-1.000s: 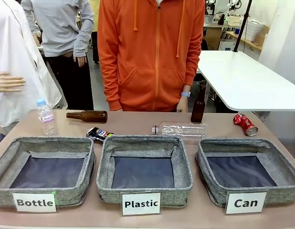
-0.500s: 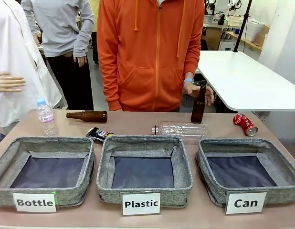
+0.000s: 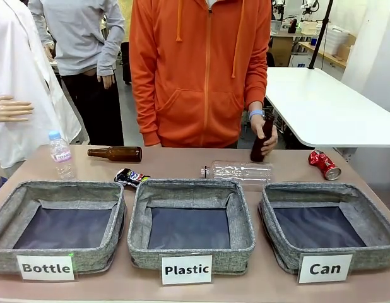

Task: Sort the can waste into the basket.
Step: Pick up the can waste from the table and place it in the right Fabric basket.

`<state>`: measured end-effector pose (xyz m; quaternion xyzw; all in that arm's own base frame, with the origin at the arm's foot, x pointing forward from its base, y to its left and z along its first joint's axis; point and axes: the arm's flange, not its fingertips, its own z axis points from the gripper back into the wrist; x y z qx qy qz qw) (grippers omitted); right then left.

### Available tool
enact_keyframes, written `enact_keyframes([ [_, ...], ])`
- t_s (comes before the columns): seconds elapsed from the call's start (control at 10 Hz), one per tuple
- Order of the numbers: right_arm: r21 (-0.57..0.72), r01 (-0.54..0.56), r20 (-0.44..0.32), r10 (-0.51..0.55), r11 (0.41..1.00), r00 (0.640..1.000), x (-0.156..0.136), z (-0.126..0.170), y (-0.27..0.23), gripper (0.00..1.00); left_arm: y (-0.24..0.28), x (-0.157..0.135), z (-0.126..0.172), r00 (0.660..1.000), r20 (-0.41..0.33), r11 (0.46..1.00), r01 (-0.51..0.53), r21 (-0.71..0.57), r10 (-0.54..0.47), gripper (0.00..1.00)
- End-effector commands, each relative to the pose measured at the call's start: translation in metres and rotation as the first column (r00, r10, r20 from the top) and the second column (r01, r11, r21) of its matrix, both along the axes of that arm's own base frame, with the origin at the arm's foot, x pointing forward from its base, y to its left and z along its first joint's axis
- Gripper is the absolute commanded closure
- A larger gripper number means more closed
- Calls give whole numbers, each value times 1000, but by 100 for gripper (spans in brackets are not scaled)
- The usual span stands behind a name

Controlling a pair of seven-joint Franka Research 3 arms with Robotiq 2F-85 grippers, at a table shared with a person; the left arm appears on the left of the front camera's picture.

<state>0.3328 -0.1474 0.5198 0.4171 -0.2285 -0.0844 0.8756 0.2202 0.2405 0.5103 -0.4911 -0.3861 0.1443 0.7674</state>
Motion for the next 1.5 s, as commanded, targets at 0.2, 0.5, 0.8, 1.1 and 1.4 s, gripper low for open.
enact_keyframes([
  [0.2, -589, -169, -167, 85, 790, 982, 98, -1, 51, 0, 2, 1, 2, 1000, 30, 1000, 7, 3, -7, 0],
  [0.5, -536, -153, -66, 139, 830, 988, 87, 8, 42, 0, 2, 1, 2, 1000, 30, 1000, 7, 3, -7, 0],
  [0.8, -460, -107, -23, 109, 882, 994, 40, 8, -17, 0, 2, 1, 2, 1000, 30, 1000, 7, 3, -7, 0],
  [1.1, -515, -68, 25, 93, 854, 995, 90, -14, 10, 0, 2, 1, 2, 1000, 30, 1000, 7, 3, -7, 0],
  [1.4, -683, -91, -3, 122, 725, 993, 147, -40, 45, 0, 2, 1, 2, 1000, 30, 1000, 7, 3, -7, 0],
])
